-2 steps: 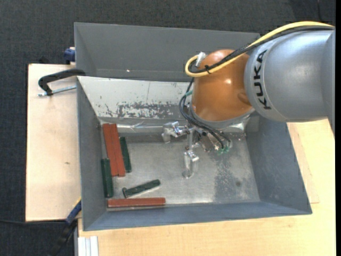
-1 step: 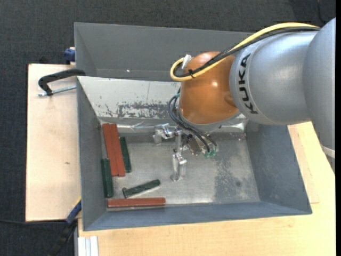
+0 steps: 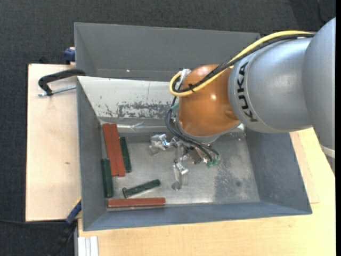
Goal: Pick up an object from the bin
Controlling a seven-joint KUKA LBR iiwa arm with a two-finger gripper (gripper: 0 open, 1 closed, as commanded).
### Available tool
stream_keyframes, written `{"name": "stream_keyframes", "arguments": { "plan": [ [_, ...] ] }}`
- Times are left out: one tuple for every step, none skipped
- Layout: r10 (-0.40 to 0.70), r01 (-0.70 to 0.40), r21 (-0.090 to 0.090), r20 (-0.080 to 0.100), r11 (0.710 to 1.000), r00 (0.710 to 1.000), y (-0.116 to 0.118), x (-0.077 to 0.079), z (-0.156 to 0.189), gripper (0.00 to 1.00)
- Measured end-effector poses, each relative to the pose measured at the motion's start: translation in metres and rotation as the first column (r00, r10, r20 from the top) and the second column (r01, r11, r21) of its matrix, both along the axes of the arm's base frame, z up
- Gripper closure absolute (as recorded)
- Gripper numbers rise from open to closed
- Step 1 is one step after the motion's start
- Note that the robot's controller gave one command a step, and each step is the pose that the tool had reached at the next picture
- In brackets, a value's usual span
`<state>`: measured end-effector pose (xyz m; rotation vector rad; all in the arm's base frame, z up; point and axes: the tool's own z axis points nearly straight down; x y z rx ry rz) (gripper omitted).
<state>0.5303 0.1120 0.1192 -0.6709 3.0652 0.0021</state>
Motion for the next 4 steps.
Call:
{"name": "stream_keyframes", "arguments": {
  "plan": [
    [0.315, -0.315, -0.002, -0.003, 0.949, 0.949, 0.042, -0.024, -0.035, 0.0],
    [0.284, -0.284, 0.001, 0.001, 0.959, 0.959, 0.01, -0.019, -0.046, 1.0],
    [0.285, -0.285, -0.001, -0.001, 0.959, 0.959, 0.009, -0.02, -0.048, 0.0],
    [0.256, -0.256, -0.001, -0.002, 0.967, 0.967, 0.009, -0.02, -0.048, 0.0]
  ]
}}
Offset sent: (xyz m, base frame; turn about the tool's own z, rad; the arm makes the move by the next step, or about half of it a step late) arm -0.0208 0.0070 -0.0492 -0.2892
